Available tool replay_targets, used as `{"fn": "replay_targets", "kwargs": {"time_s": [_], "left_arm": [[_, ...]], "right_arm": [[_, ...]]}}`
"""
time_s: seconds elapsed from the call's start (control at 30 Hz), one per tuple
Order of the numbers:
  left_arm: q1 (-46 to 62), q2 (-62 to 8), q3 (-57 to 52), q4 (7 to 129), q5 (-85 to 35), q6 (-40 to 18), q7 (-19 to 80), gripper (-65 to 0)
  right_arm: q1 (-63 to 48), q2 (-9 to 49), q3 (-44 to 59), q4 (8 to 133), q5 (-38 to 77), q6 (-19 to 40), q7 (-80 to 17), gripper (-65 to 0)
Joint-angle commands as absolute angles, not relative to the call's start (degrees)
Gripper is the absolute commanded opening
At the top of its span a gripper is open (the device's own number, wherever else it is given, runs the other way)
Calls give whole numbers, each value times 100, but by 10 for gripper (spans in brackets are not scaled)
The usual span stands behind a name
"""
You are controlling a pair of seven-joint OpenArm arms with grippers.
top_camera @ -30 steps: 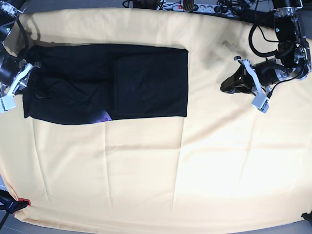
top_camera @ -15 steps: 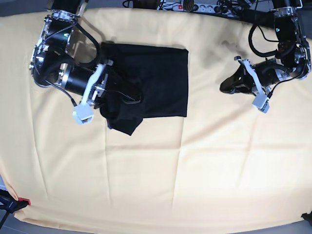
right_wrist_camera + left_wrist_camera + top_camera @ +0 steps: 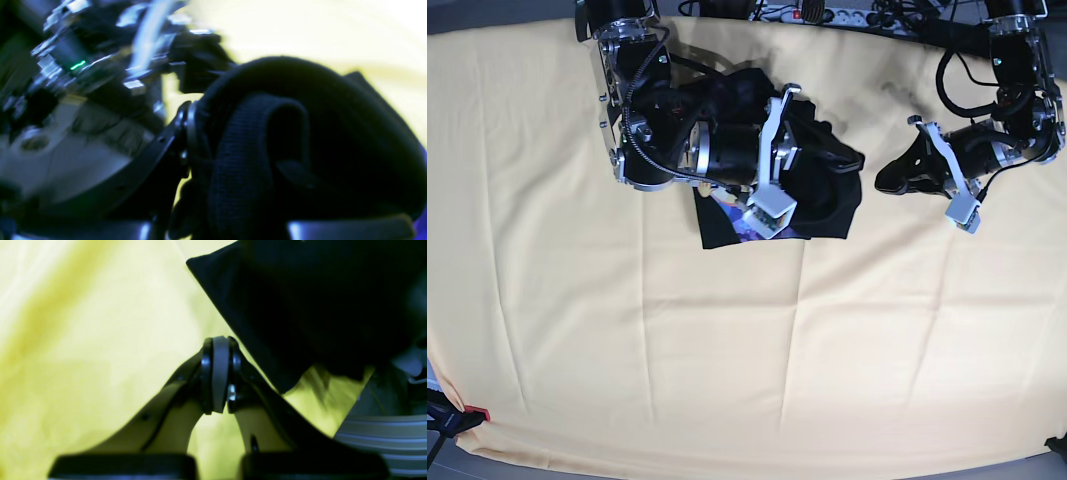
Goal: Fold the T-shirt properly
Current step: 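Grasp the strip end with the right gripper and fold it over, then press and smooth the folded bundle with the right gripper, then withdraw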
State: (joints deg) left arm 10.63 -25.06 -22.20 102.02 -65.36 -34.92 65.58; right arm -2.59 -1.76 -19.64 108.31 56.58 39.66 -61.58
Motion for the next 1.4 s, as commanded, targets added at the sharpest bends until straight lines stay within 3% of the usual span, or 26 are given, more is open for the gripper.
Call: {"fn": "replay_targets", "kwargs": {"time_s": [0.0, 0.3, 0.33, 0.4, 0.43, 0.47, 0.5, 0.6, 0.63, 0.67, 0.77, 0.87, 1.13, 1.37], "left_arm": [[1013, -2589, -2263, 10289, -6657, -3514, 6431, -650], [1011, -2589, -2263, 10289, -6648, -3511, 6449, -650], [1013, -2589, -2263, 10289, -6648, -3511, 6451, -650], [1013, -2589, -2263, 10289, -6646, -3511, 6482, -650], [1013, -2589, -2263, 10289, -6646, -3511, 6495, -650], [1013, -2589, -2263, 10289, -6648, -3511, 6493, -650], [1013, -2589, -2263, 10289, -6648, -3511, 6493, -650], [1011, -2591, -2263, 10289, -6650, -3511, 6488, -650], [1011, -2591, -2263, 10289, -6648, -3511, 6490, -650], [1013, -2600, -2263, 10289, -6646, -3511, 6493, -650], [1011, -2735, -2263, 10289, -6648, -3511, 6558, -650], [1007, -2941, -2263, 10289, -6650, -3511, 6554, -650], [996, -3020, -2263, 10289, -6648, -3511, 6563, -650], [996, -3020, -2263, 10289, -6648, -3514, 6558, -650]], "right_arm": [[-73, -224, -2099, 10925, 5870, 4000, -5996, -168], [429, -220, -1933, 10923, 3142, 3839, -5356, -190], [427, -220, -1885, 10923, 3033, 3806, -5284, -290], [429, -222, -1865, 10923, 2858, 3704, -5262, -608], [429, -222, -1865, 10923, 2867, 3677, -5262, -650], [432, -224, -1865, 10925, 2893, 3570, -5247, -636], [432, -222, -1865, 10923, 3022, 3474, -5249, -571], [429, -222, -1887, 10923, 3745, 3492, -5251, -236], [432, -224, -1887, 10925, 3876, 3642, -5249, -160], [438, -222, -1885, 10925, 3872, 3782, -5251, -129], [473, -222, -1885, 10925, 3000, 3813, -5273, -127], [458, -158, -1885, 10925, 2056, 3389, -5400, -127], [456, -110, -1885, 10927, 2093, 3111, -5424, -124], [445, -110, -1885, 10930, 2106, 3284, -5039, -125]]}}
